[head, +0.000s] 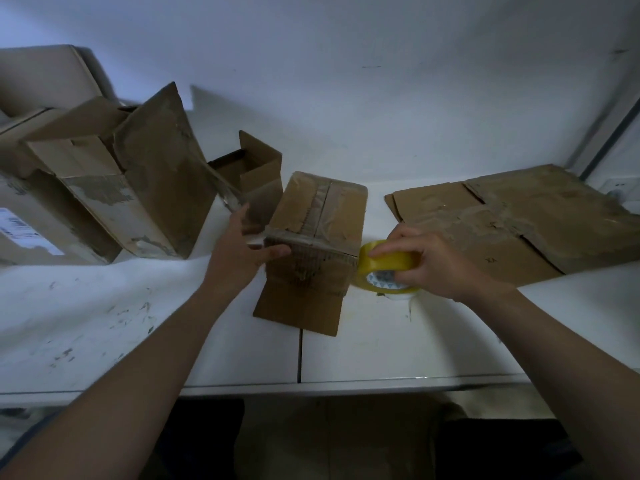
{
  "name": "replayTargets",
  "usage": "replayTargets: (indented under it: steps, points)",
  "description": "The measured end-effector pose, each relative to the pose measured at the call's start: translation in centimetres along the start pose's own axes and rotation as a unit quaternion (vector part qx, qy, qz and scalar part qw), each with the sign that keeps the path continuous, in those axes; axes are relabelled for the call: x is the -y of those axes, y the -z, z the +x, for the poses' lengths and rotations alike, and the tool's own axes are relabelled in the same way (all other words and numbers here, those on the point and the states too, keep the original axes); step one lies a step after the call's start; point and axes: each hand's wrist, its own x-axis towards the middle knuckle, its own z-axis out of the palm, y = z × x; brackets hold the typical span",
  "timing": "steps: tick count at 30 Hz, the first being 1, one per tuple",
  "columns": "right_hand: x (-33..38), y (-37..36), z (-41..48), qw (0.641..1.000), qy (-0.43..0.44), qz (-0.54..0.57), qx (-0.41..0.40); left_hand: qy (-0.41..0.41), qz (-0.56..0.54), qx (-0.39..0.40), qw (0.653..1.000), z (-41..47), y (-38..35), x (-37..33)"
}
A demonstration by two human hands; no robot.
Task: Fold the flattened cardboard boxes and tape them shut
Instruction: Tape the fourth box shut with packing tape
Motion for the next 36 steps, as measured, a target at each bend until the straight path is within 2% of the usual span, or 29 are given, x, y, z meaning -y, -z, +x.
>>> replayTargets:
  steps: [3,10,13,15,17,20,25,30,34,36]
  points:
    - [0.1,0.0,-0.1,1.000,0.001,-0.010,0.001,0.009,0.020,-0.051,0.998,-1.0,0.3,0.2]
    - [1.1,-0.7,0.2,1.000,0.001,-0.017,-0.009,-0.023,0.009,-0.147,0.989,-2.9,-0.7,0.0]
    - [2.1,-2.0,0.4,0.999,0.015,-0.022,-0.022,0.000,0.023,-0.203,0.979,-3.0,-1.4,-0.4]
    - [2.9,-3.0,0.6,0.998,0.031,-0.046,-0.027,0.023,0.036,-0.193,0.980,-2.9,-2.3,-0.5]
    - [3.6,-3.6,0.9,0.997,0.028,-0.065,-0.042,0.050,0.031,-0.150,0.987,-3.1,-3.4,-0.6]
    - [4.2,-3.9,1.3,0.996,0.010,-0.083,-0.043,0.050,0.040,-0.114,0.991,-3.1,-4.9,-1.3]
    - [4.1,-4.2,1.1,0.997,0.037,-0.073,-0.012,0.088,0.043,-0.124,0.987,-1.7,-5.5,-1.9]
    - [3.5,-4.3,0.6,0.992,0.070,-0.093,-0.052,0.102,0.057,-0.123,0.985,-1.2,-5.9,-1.8]
    - [3.1,-4.7,1.3,0.984,0.031,-0.170,-0.039,0.115,0.068,-0.128,0.983,-1.2,-5.8,-1.5]
    - [2.7,-4.8,1.5,0.985,0.015,-0.171,-0.019,0.104,0.070,-0.134,0.983,-1.4,-5.9,-1.6]
